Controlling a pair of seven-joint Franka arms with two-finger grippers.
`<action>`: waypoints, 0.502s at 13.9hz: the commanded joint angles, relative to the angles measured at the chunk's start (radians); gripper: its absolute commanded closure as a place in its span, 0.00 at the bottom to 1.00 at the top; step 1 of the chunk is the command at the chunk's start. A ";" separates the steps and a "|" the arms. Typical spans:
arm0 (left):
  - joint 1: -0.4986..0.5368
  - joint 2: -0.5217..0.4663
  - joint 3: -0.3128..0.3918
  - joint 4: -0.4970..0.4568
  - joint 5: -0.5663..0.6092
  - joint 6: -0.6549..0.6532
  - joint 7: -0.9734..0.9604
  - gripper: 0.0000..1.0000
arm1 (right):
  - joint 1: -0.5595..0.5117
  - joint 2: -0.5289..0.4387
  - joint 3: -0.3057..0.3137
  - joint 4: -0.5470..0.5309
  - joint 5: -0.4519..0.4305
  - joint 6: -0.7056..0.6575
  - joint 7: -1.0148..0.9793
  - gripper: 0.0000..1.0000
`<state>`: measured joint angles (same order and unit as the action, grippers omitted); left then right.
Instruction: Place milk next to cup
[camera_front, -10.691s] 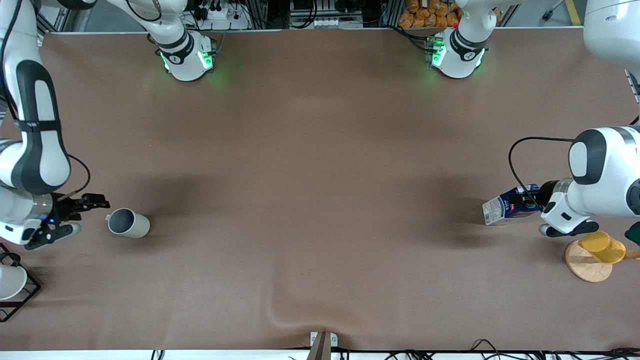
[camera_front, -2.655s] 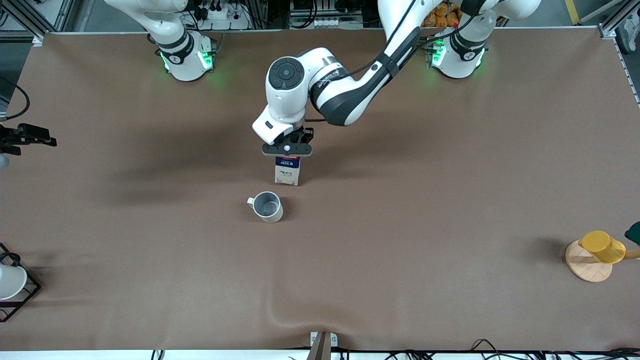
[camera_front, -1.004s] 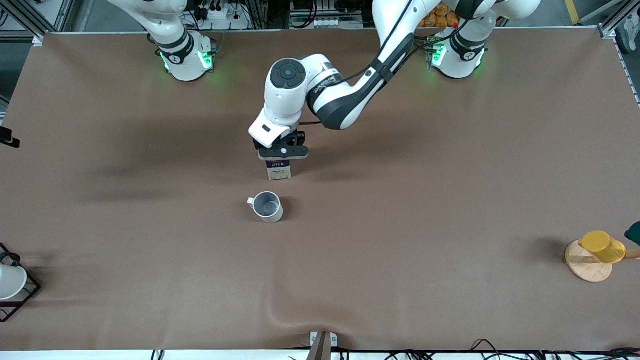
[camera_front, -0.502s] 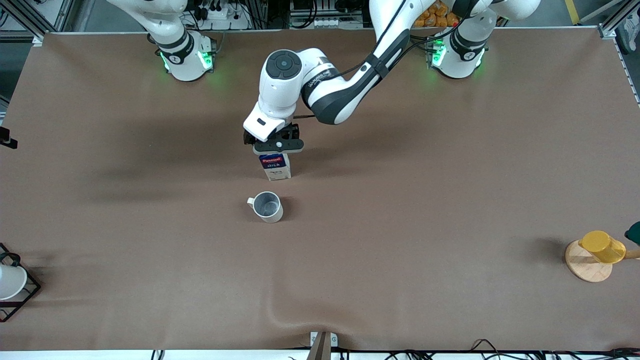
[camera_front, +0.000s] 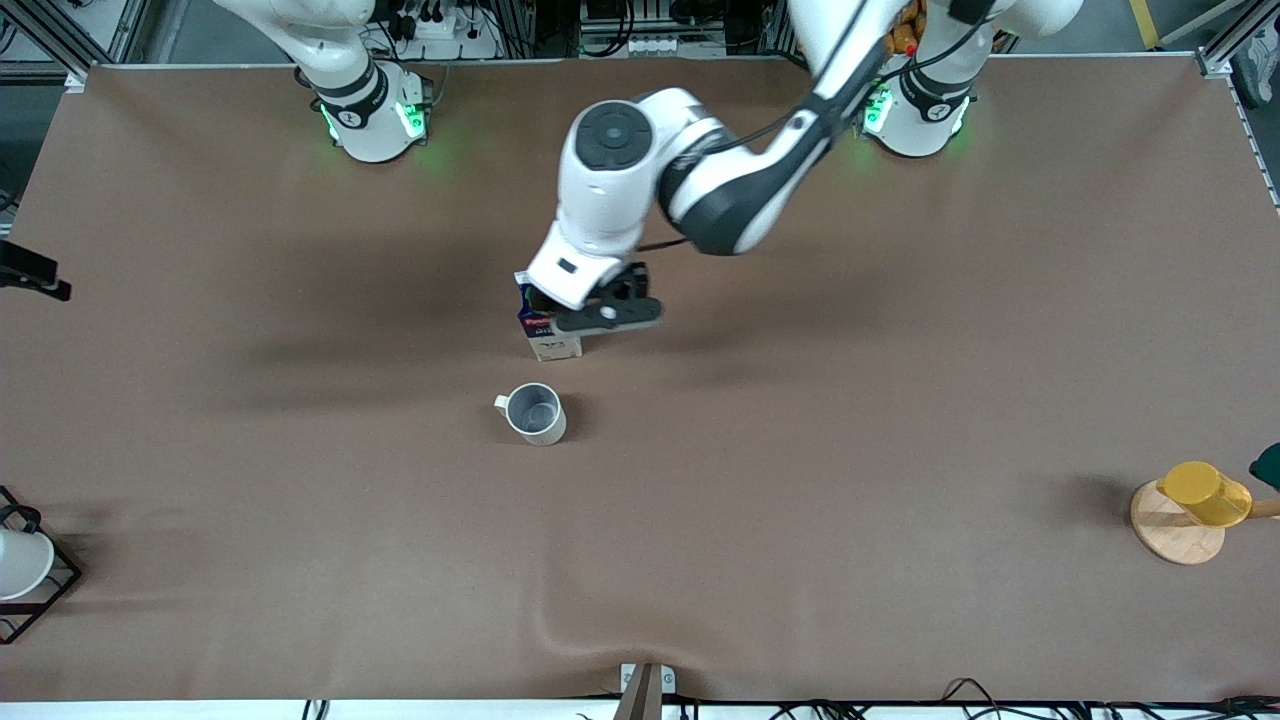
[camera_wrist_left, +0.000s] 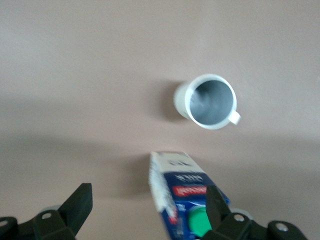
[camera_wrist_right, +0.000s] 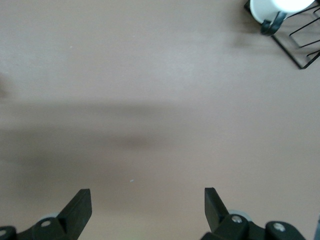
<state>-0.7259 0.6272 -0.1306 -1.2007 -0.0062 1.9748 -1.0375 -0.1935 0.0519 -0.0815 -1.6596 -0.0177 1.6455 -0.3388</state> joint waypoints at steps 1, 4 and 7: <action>0.071 -0.108 0.012 -0.028 0.026 -0.147 0.042 0.00 | -0.017 -0.038 0.069 -0.012 -0.013 -0.045 0.124 0.00; 0.173 -0.213 0.014 -0.066 0.029 -0.261 0.144 0.00 | -0.017 -0.063 0.136 -0.006 -0.013 -0.113 0.201 0.00; 0.302 -0.293 0.006 -0.117 0.026 -0.431 0.184 0.00 | -0.008 -0.072 0.199 0.015 -0.013 -0.162 0.233 0.00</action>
<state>-0.4956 0.4094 -0.1116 -1.2317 0.0047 1.5939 -0.8794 -0.1935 0.0029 0.0773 -1.6580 -0.0185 1.5223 -0.1393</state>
